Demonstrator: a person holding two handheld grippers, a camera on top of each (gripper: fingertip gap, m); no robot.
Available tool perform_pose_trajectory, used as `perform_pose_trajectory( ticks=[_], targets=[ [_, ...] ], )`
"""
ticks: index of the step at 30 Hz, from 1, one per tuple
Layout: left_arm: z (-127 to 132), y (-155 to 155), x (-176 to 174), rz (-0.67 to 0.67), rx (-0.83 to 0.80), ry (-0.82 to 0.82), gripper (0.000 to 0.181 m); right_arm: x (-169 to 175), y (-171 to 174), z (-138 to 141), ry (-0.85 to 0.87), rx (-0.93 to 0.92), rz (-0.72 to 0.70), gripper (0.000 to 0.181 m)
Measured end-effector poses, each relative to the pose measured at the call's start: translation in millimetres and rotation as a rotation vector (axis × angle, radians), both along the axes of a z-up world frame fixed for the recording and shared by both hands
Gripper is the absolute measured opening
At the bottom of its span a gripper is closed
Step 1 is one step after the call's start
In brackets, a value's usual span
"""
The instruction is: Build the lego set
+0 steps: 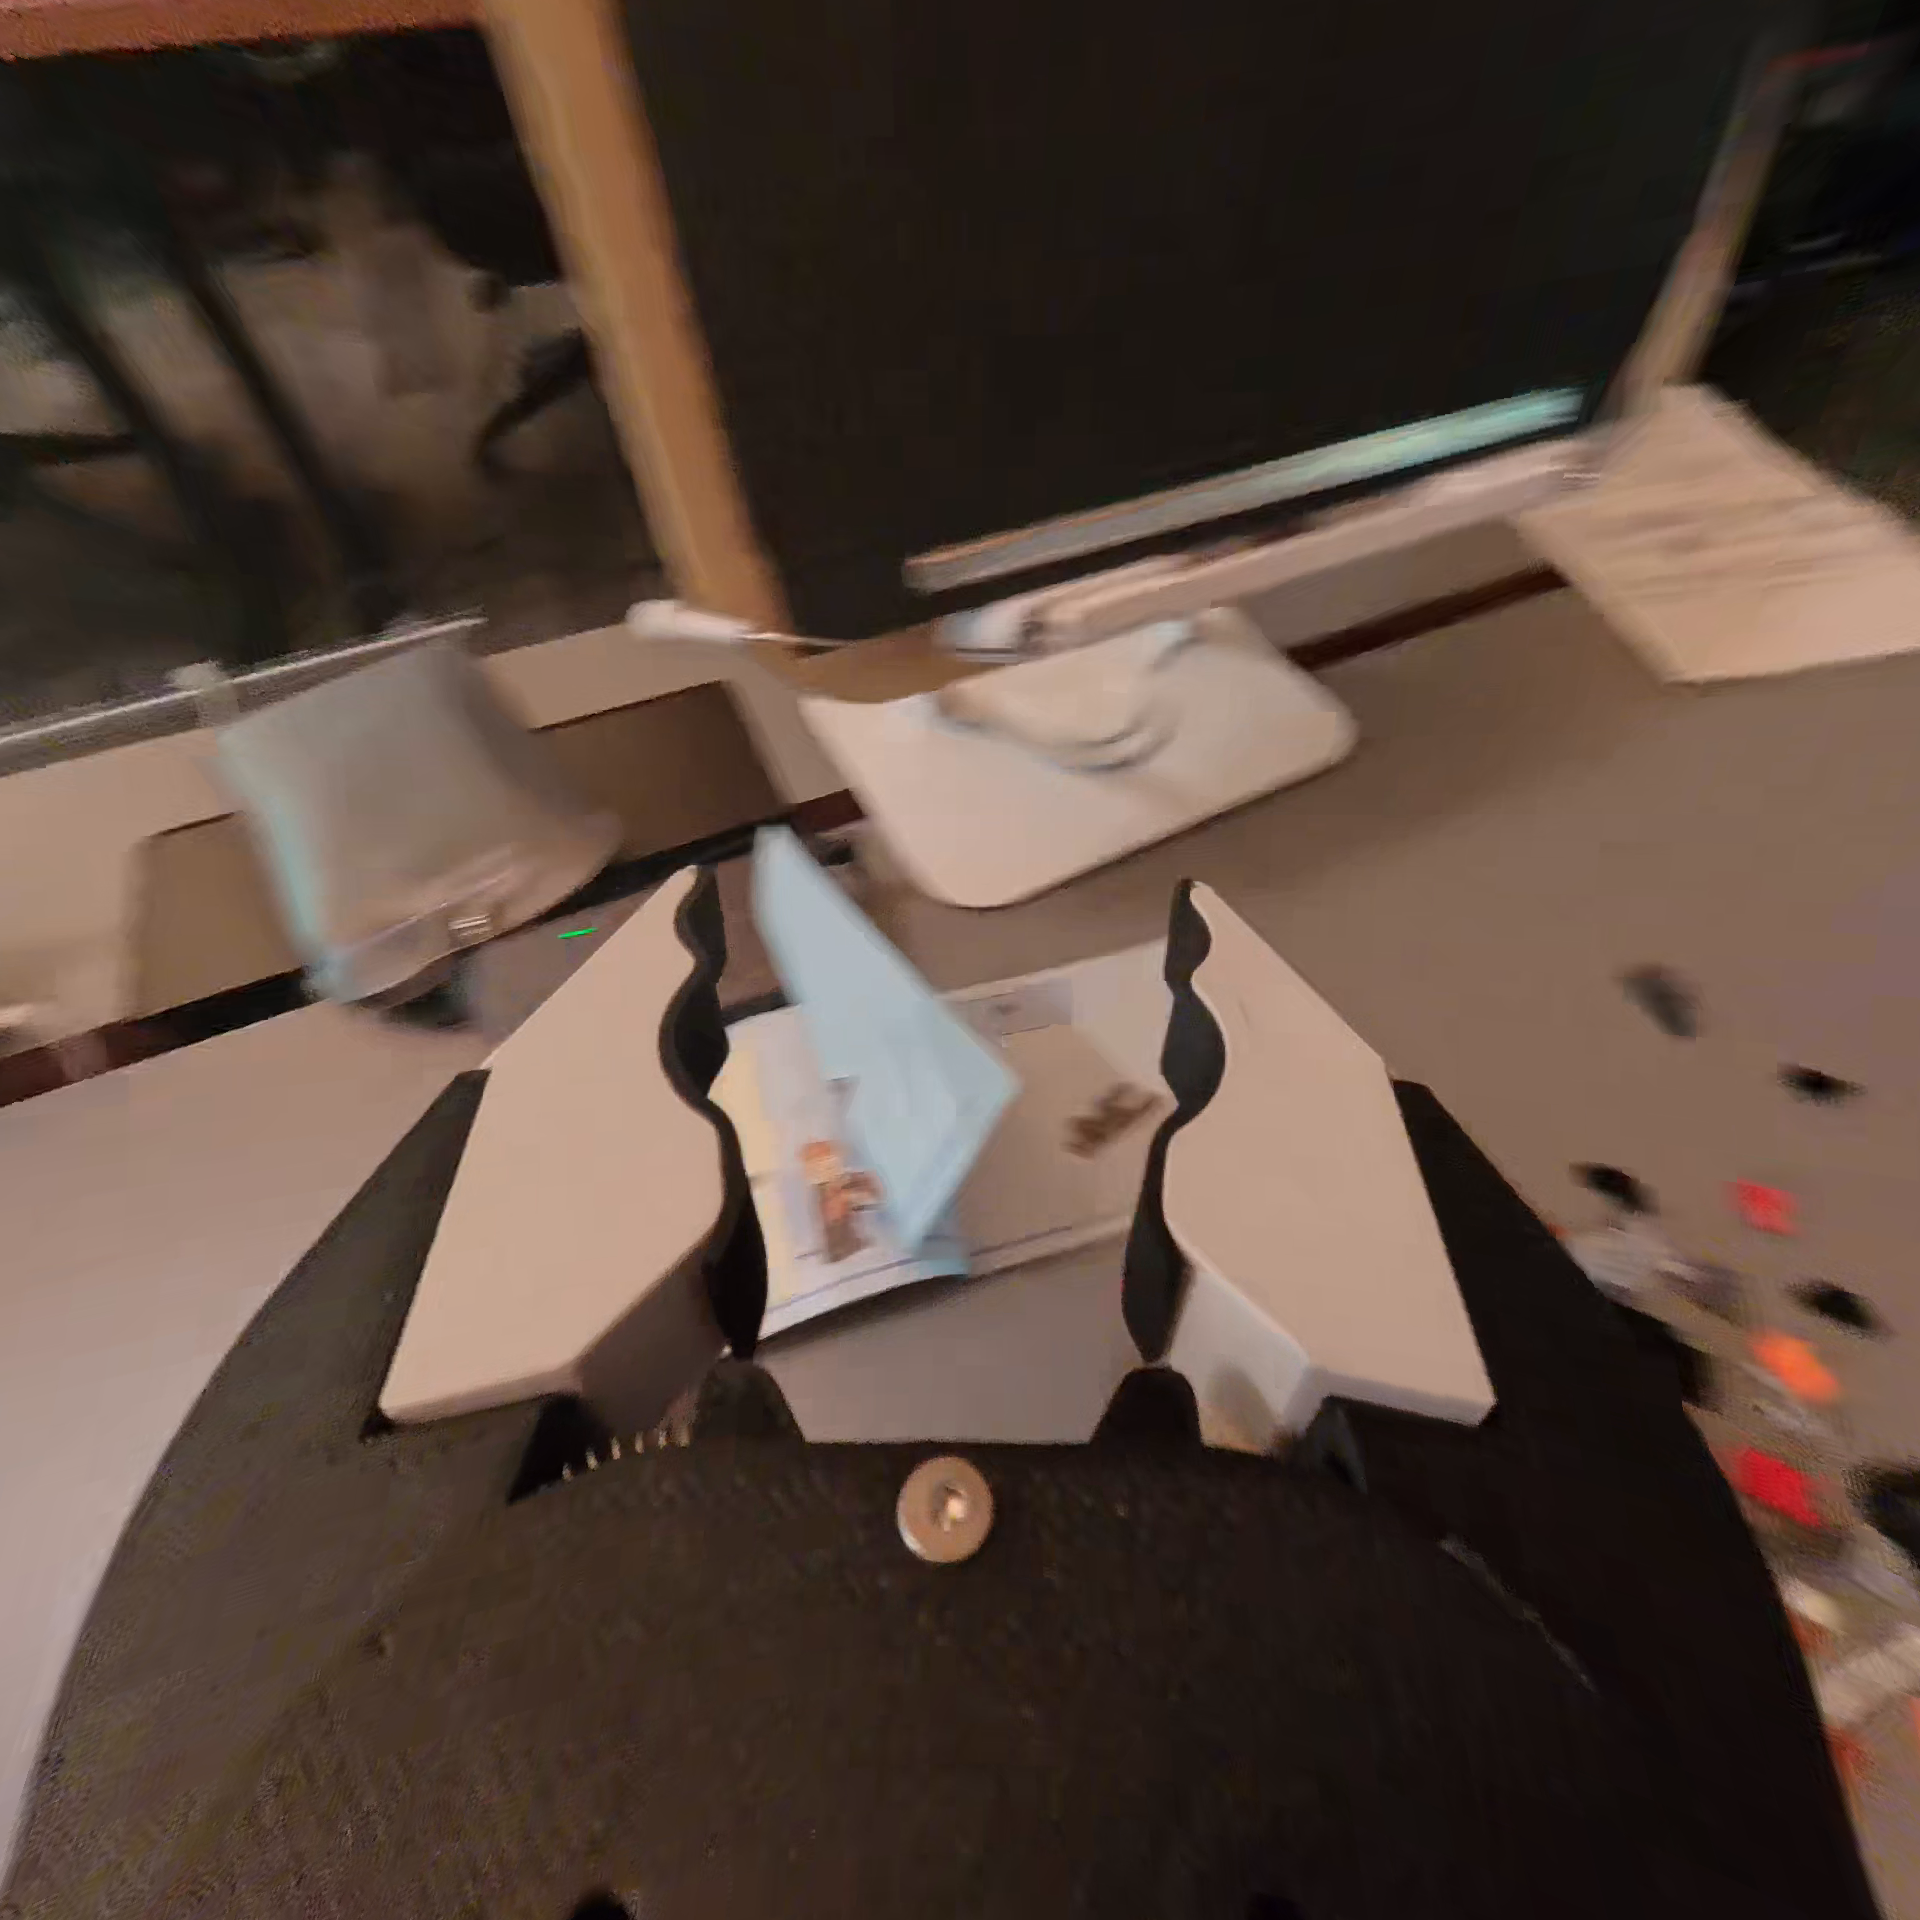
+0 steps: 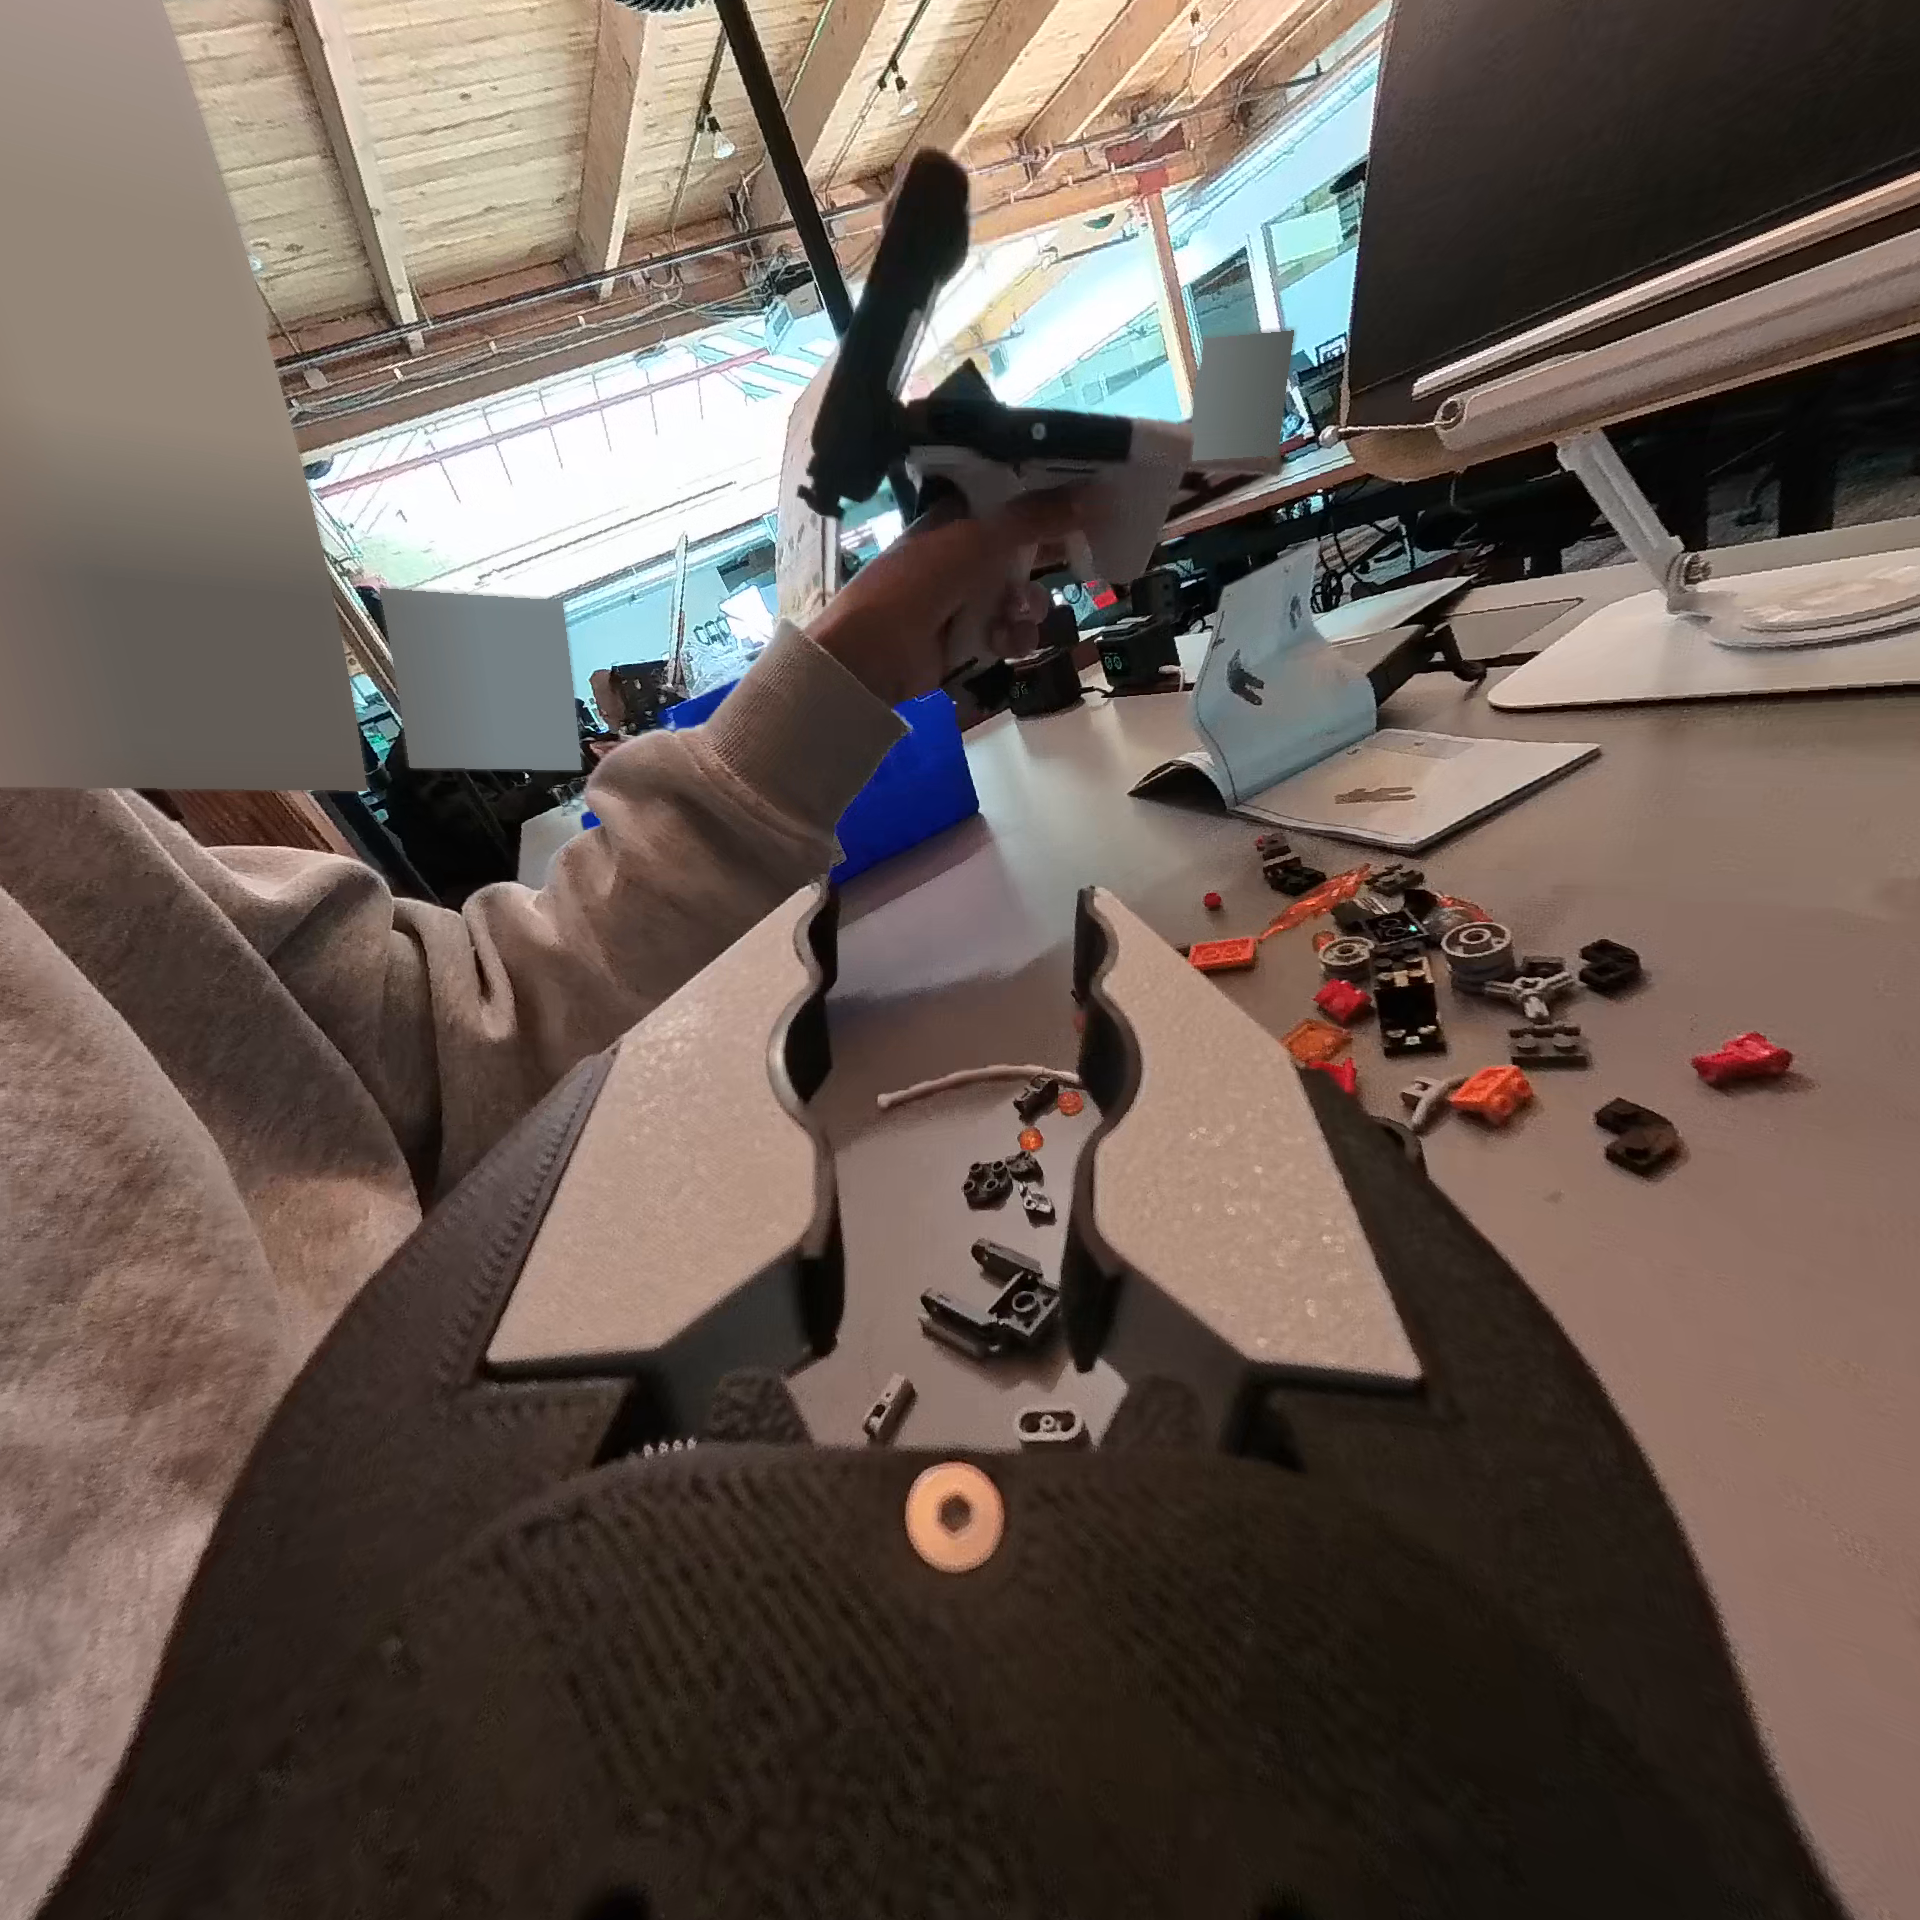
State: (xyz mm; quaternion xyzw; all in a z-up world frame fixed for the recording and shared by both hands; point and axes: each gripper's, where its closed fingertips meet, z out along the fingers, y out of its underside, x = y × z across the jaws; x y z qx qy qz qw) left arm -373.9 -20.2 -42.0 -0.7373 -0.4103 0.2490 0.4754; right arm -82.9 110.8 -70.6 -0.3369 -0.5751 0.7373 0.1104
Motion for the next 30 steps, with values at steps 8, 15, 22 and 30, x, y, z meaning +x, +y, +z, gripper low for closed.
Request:
perform_pose_trajectory(
  ticks=[8,15,22,30],
  targets=[
    [-84.5,-36.2,-29.2,0.253,-0.571,-0.006,0.065,0.2,1.3,0.3,0.001,-0.003,-0.006,0.044],
    [-124.9,-96.4,-33.6,0.336,-0.497,-0.266,0.060,-0.1,0.8,0.1,-0.006,-0.010,0.001,0.044],
    [-68.0,9.0,-4.2,-0.073,-0.078,-0.199,0.033,-1.6,0.6,-0.7,-0.017,-0.015,0.005,0.044],
    [-143.0,-2.2,-1.4,0.040,-0.229,-0.454,0.042,-0.3,2.4,0.7,-0.018,-0.036,0.011,0.043]
  ],
)
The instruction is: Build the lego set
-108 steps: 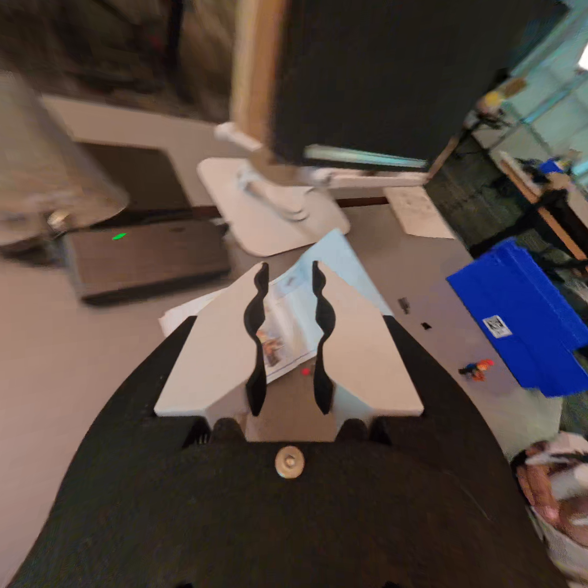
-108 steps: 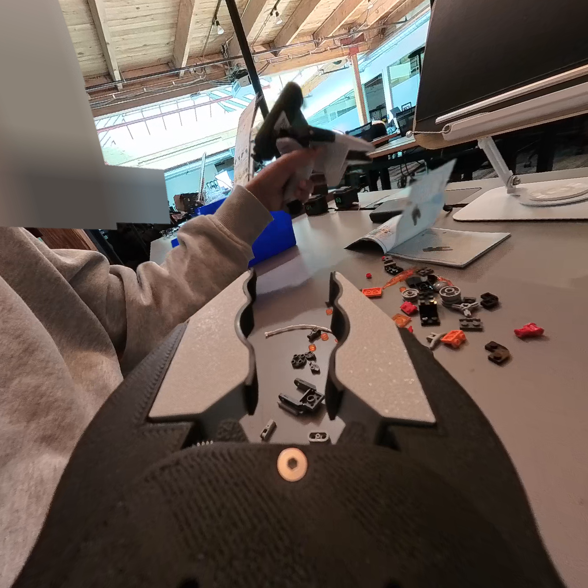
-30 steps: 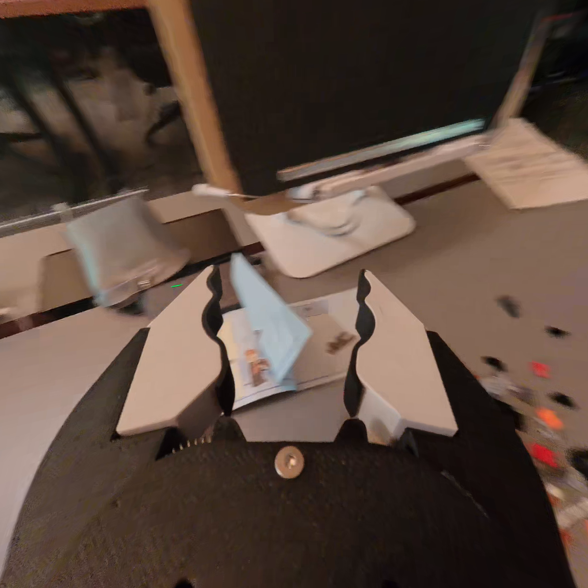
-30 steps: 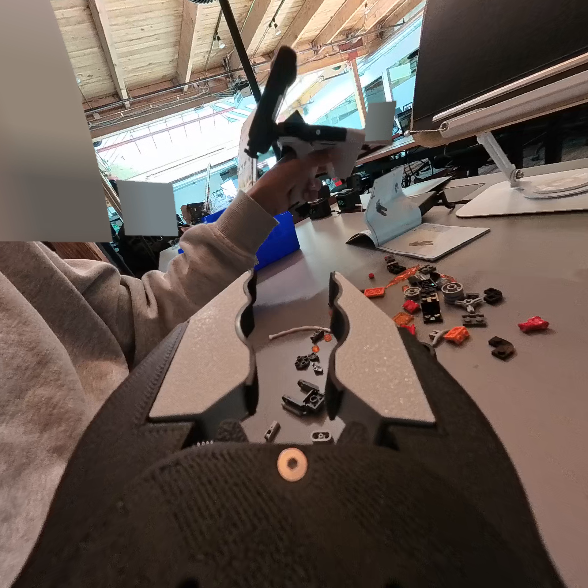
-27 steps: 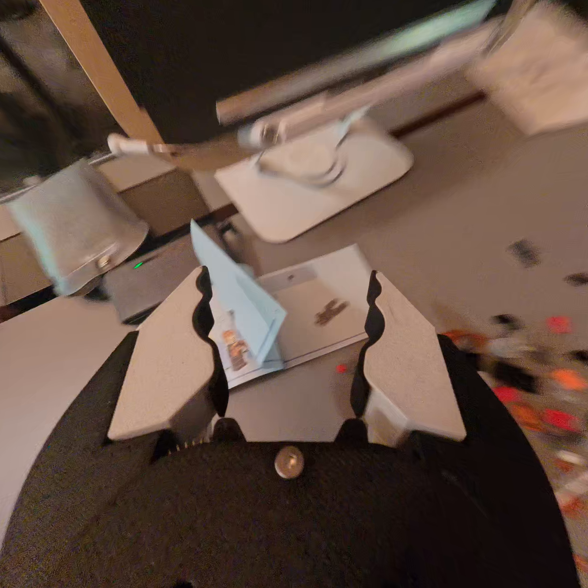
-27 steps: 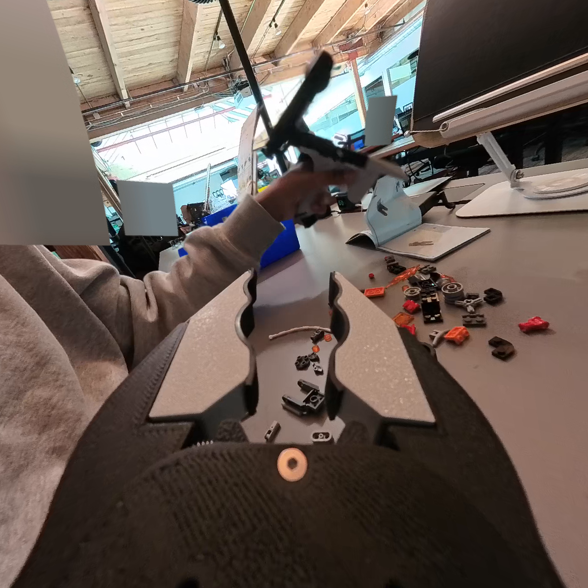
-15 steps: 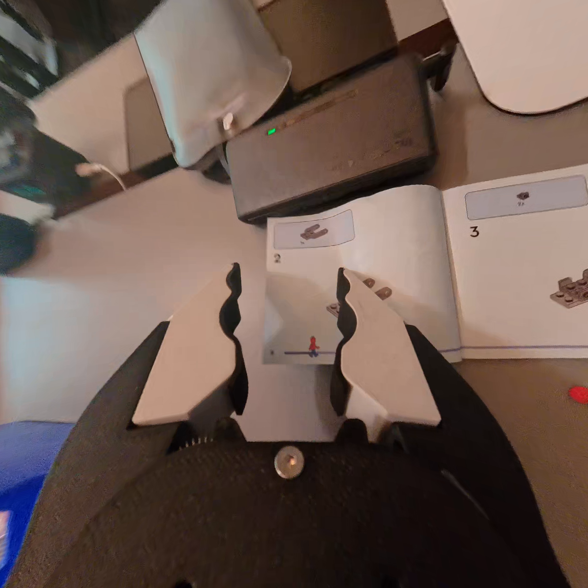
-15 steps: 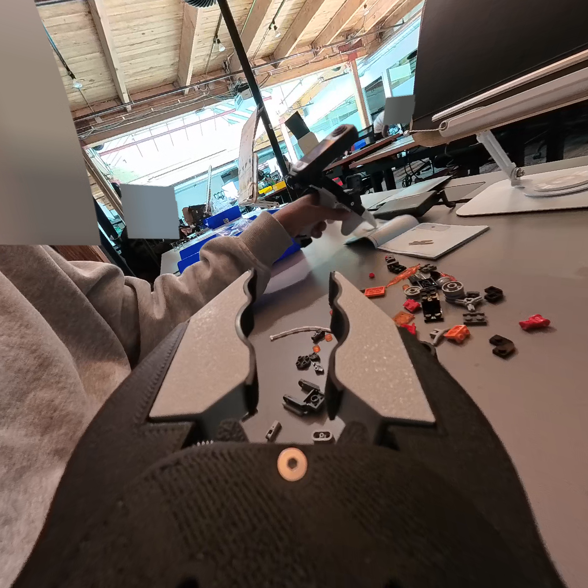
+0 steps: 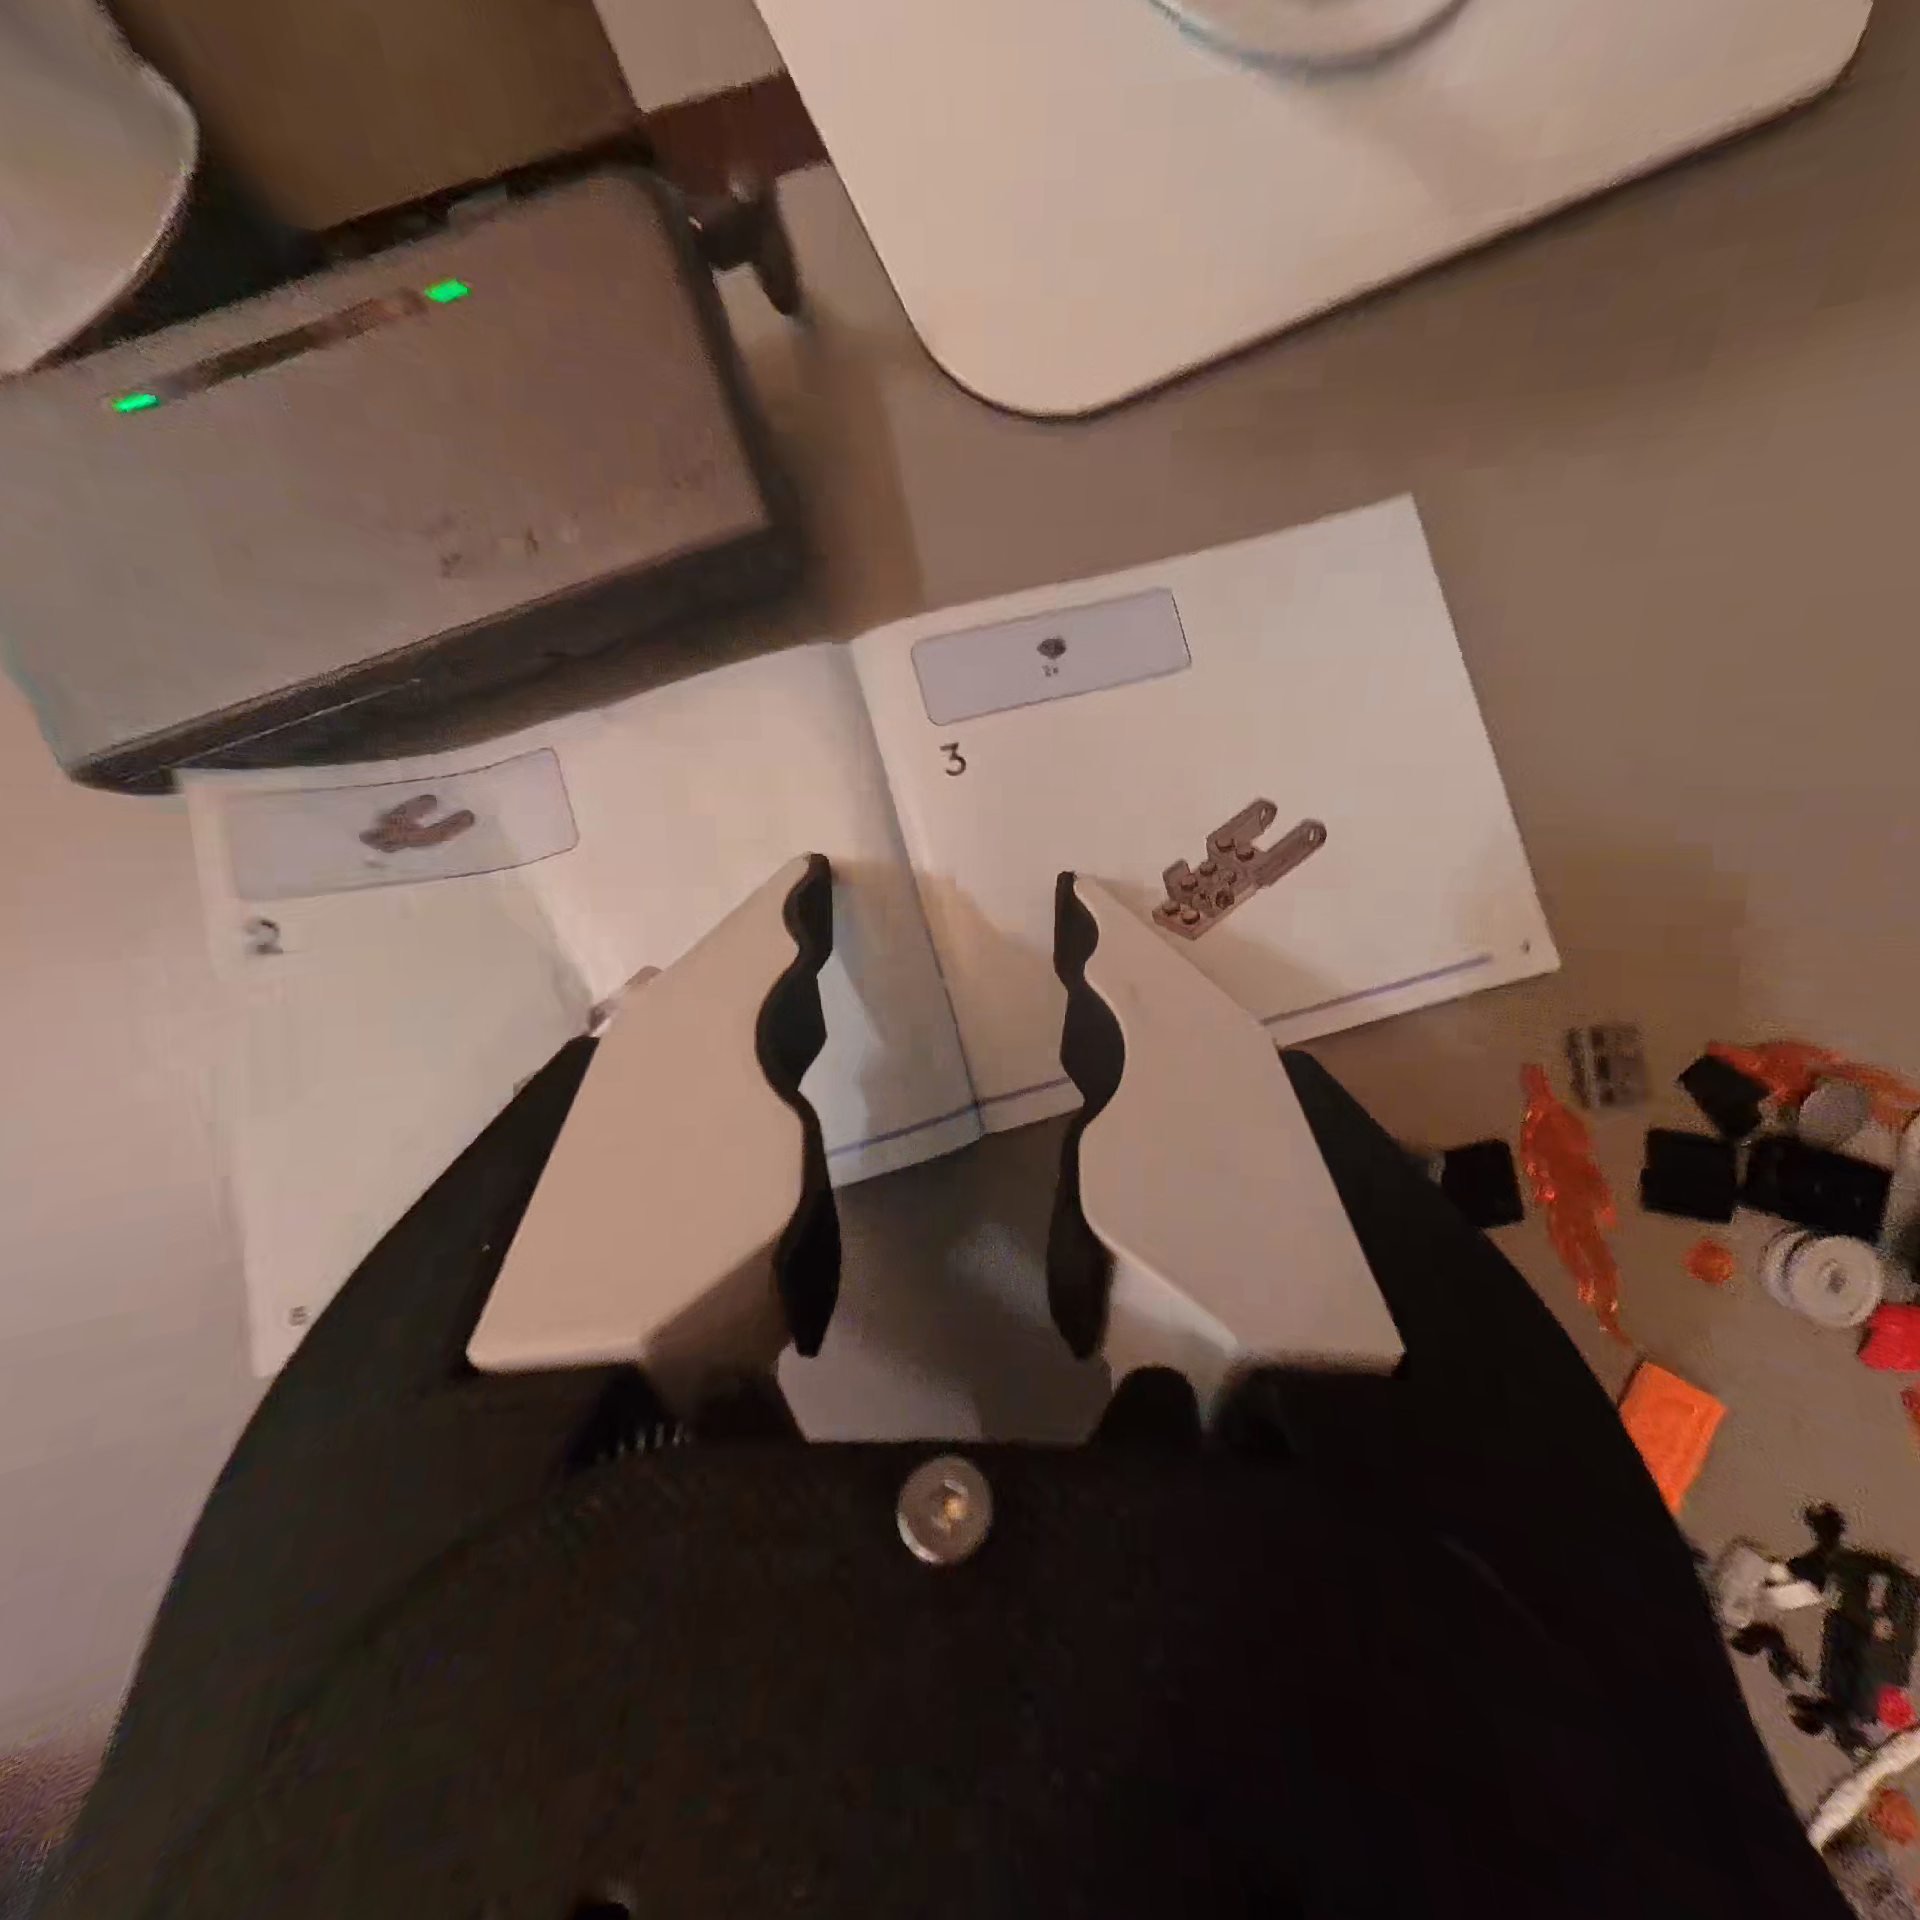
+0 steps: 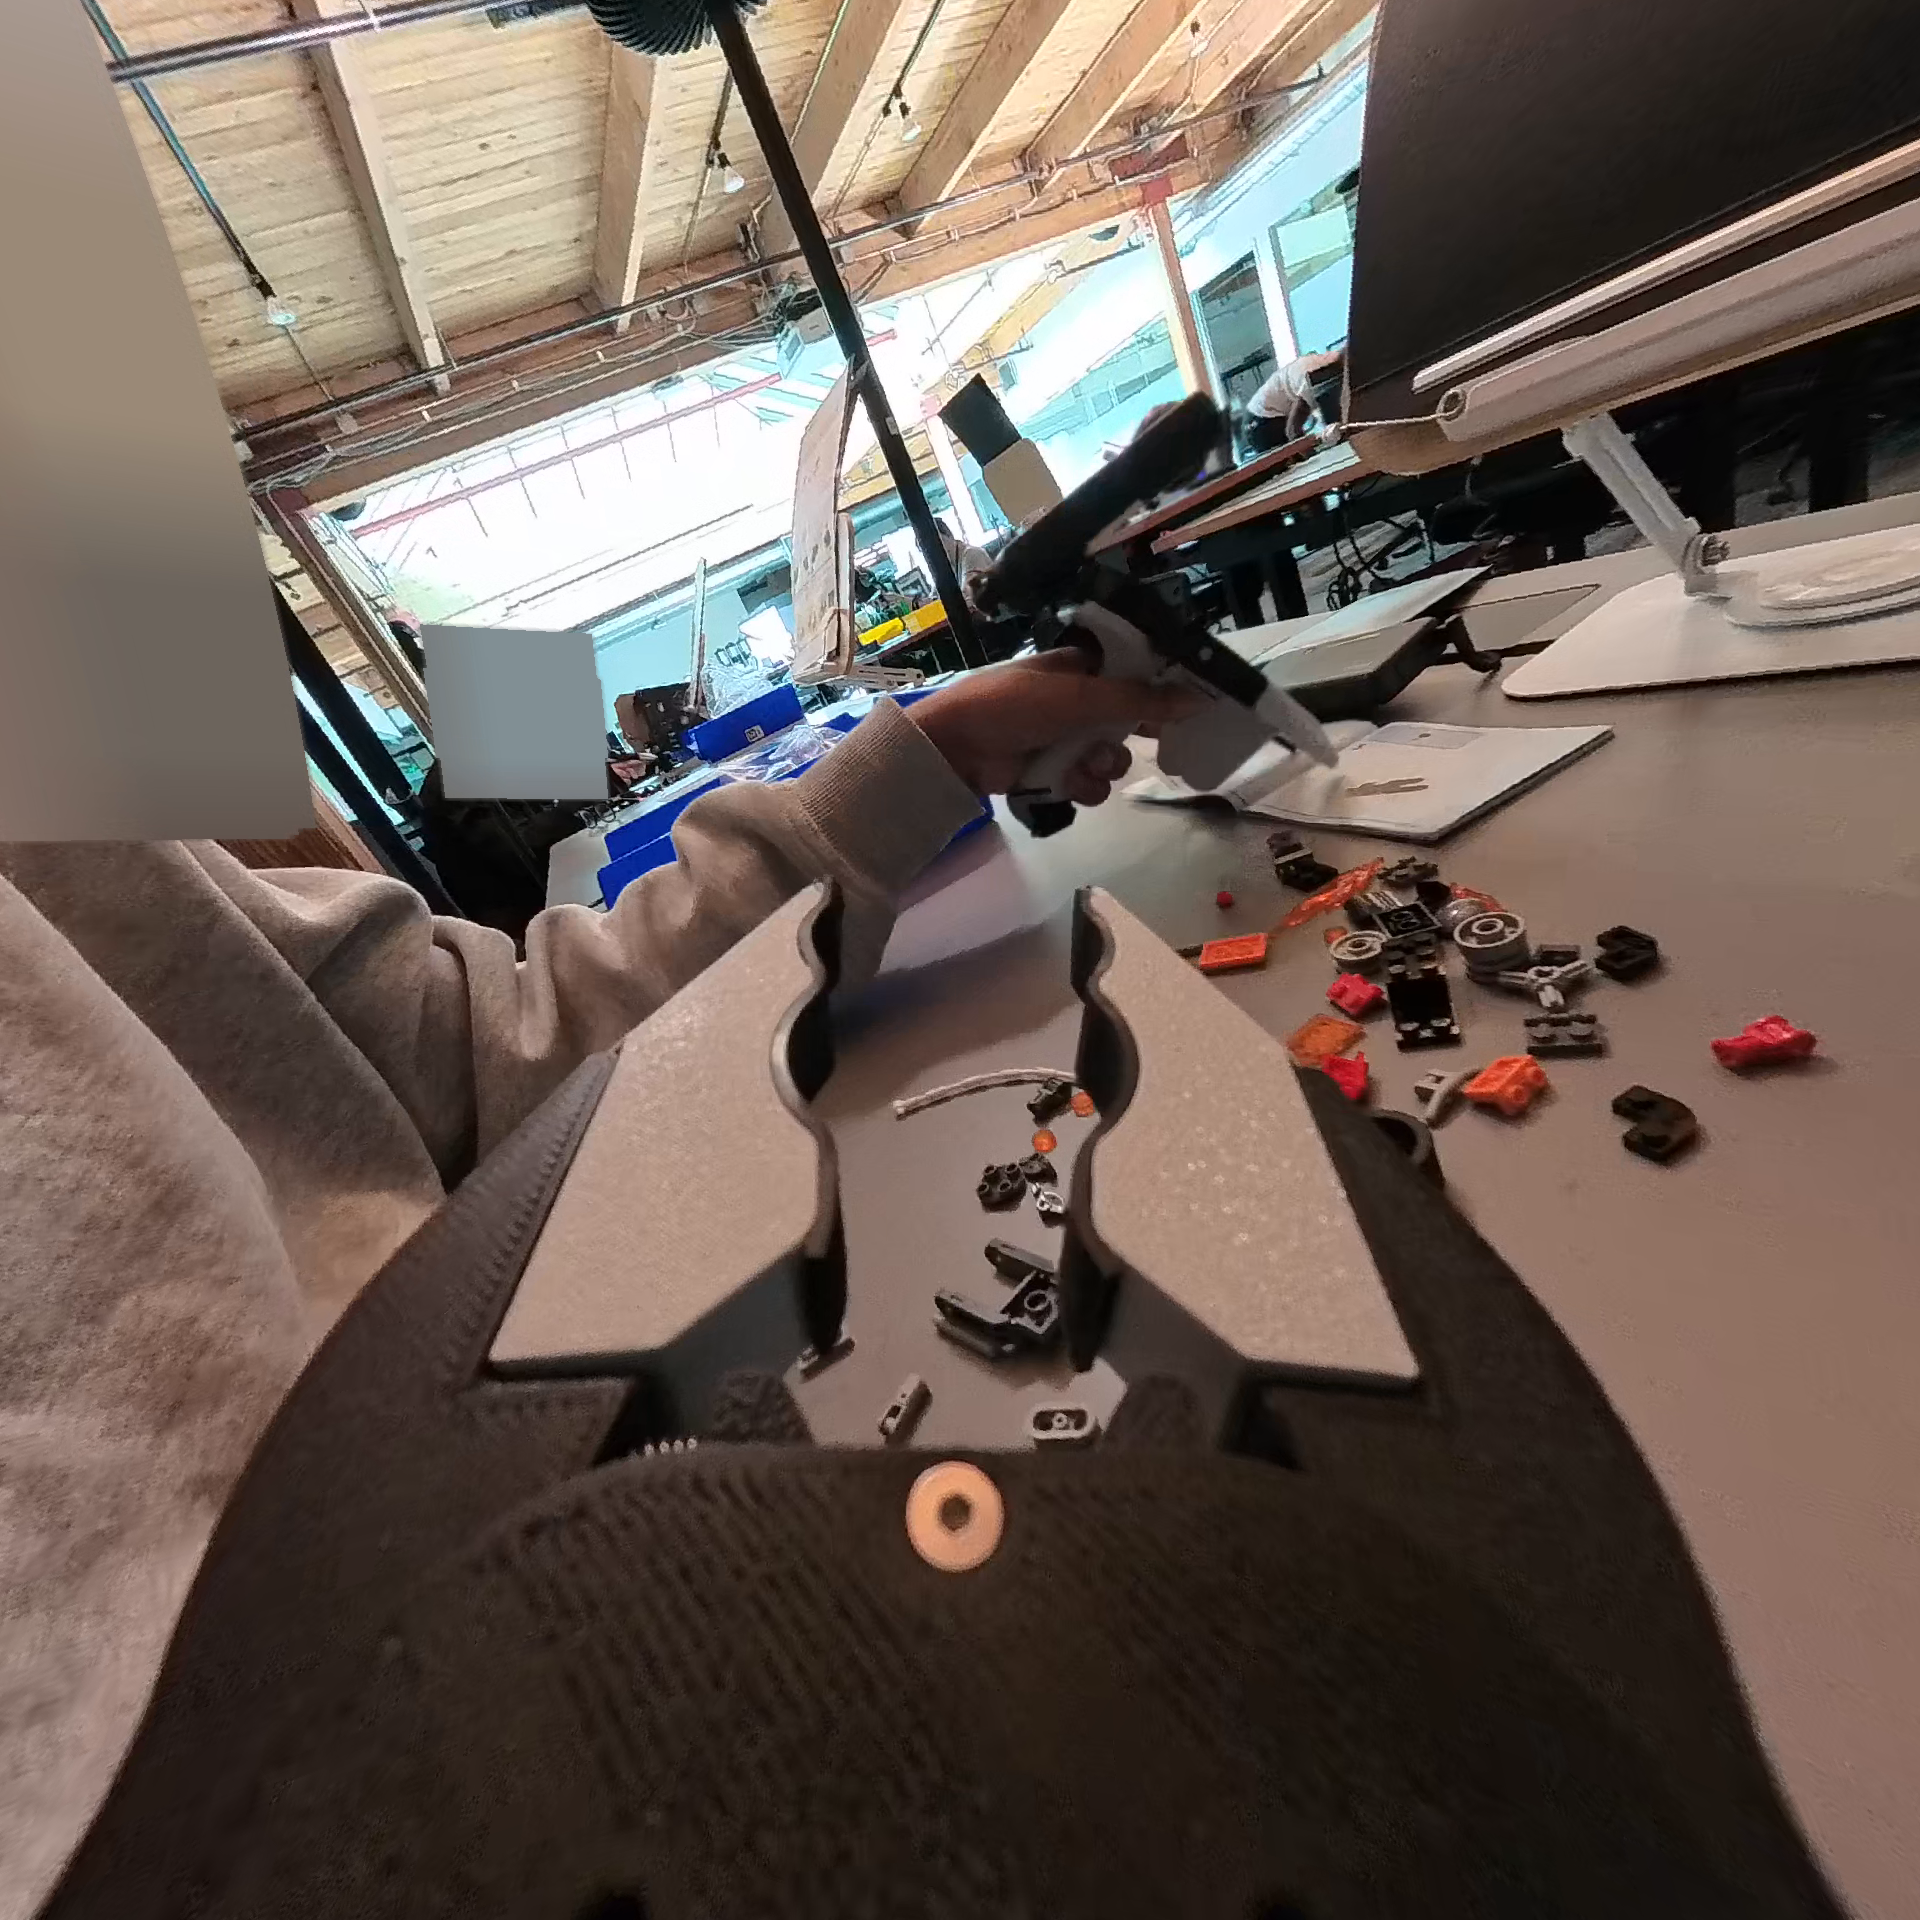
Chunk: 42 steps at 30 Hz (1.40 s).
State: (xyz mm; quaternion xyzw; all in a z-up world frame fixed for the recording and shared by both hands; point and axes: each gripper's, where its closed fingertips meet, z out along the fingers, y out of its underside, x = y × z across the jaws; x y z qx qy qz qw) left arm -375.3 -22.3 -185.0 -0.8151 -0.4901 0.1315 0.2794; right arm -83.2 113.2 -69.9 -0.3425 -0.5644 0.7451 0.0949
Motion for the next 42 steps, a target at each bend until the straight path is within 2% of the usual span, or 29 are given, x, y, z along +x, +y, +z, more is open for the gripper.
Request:
perform_pose_trajectory(
  ticks=[2,4,9,12,14,16,18,21,26,31,38,42],
  targets=[
    [5.1,-4.5,-1.8,0.016,0.026,0.002,0.041,0.1,0.2,0.2,-0.004,-0.009,0.006,0.042],
    [-1.7,-8.2,2.2,0.020,0.020,-0.032,0.040,-0.4,0.2,0.1,-0.007,-0.011,0.007,0.042],
    [-6.9,0.3,30.9,-0.032,-0.010,-0.043,0.040,-1.1,0.3,-0.1,-0.007,-0.009,0.004,0.041],
    [-2.7,19.6,55.4,-0.090,0.110,-0.100,0.039,-1.5,-0.6,-0.7,-0.009,-0.002,0.005,0.041],
    [7.7,26.3,58.8,-0.066,0.240,-0.080,0.039,-1.9,-1.4,-1.2,-0.009,0.006,0.003,0.041],
    [22.9,23.9,56.6,-0.045,0.360,-0.032,0.039,-2.4,-1.7,-1.6,-0.008,0.014,-0.002,0.041],
    [32.6,10.3,50.8,-0.045,0.395,0.015,0.039,-3.4,-2.0,-2.1,-0.007,0.022,-0.007,0.041],
    [38.0,-16.5,40.8,-0.099,0.331,0.142,0.038,-5.6,-3.1,-3.4,-0.009,0.038,-0.013,0.041],
    [-0.1,-45.3,44.2,-0.076,0.093,0.096,0.034,-11.4,-7.2,-7.6,-0.014,0.086,-0.025,0.041],
    [-5.8,-48.8,48.5,-0.067,0.061,0.061,0.030,-10.9,-8.7,-8.3,-0.007,0.104,-0.029,0.041],
    [-6.8,-47.0,73.8,-0.121,-0.017,0.008,0.023,-7.5,-7.3,-6.8,-0.003,0.092,-0.028,0.041],
    [-6.7,-47.3,79.0,-0.121,0.003,0.025,0.022,-6.3,-7.1,-6.6,0.002,0.095,-0.032,0.041]
  ],
)
